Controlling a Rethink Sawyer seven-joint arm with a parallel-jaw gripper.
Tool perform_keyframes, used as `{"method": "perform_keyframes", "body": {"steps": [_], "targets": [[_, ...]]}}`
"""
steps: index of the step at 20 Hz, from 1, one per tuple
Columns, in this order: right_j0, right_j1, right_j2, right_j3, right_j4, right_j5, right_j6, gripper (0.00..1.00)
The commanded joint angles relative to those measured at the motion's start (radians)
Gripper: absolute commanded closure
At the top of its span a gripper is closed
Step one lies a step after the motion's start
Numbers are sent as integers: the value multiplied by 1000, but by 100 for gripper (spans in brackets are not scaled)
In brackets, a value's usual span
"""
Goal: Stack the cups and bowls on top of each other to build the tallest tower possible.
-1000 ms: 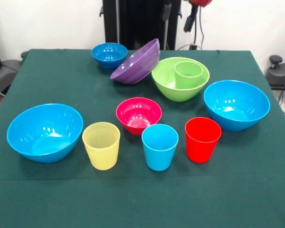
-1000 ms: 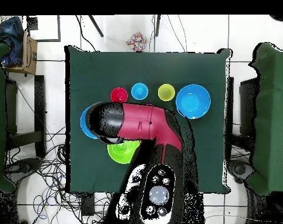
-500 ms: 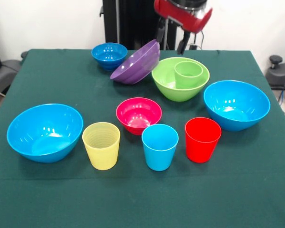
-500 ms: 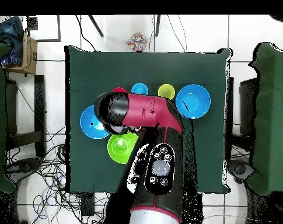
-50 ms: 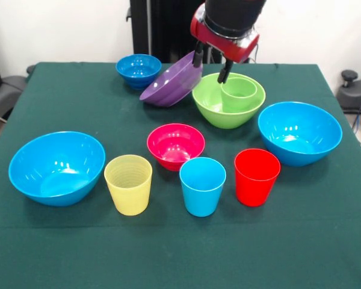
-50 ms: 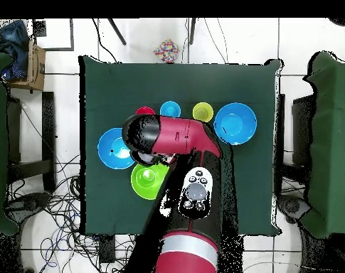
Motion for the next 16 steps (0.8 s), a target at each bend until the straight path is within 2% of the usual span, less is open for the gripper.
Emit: {"method": "perform_keyframes", "body": {"steps": [1, 4, 11, 16], "targets": [[-3, 51, 68, 42, 5, -62, 93, 0], [24, 56, 39, 38, -27, -20, 96, 0], [39, 94, 31, 99, -23, -167, 136, 0], [42, 116, 33, 116, -5, -216, 143, 0]]}}
